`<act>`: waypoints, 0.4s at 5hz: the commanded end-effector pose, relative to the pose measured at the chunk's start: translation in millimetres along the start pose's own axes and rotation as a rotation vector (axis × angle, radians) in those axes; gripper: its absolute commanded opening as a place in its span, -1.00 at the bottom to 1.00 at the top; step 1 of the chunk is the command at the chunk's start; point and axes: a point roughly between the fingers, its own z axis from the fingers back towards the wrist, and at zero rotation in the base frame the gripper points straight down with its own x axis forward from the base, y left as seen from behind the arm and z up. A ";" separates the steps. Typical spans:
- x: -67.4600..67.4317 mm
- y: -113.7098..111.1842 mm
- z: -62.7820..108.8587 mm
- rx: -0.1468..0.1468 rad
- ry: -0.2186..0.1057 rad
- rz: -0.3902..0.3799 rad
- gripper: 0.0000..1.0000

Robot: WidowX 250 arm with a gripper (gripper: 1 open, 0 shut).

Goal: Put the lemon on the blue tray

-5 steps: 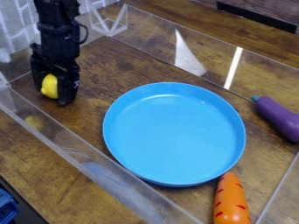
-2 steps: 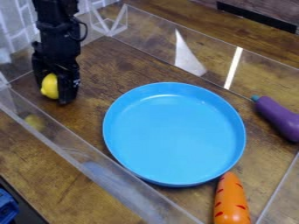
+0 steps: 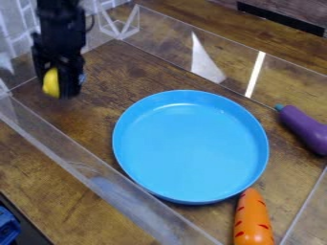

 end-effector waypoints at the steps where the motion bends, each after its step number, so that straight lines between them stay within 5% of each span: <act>1: 13.9 -20.7 68.0 0.058 -0.102 -0.036 -1.00; 2: 15.9 -48.8 72.4 0.038 -0.113 -0.085 -1.00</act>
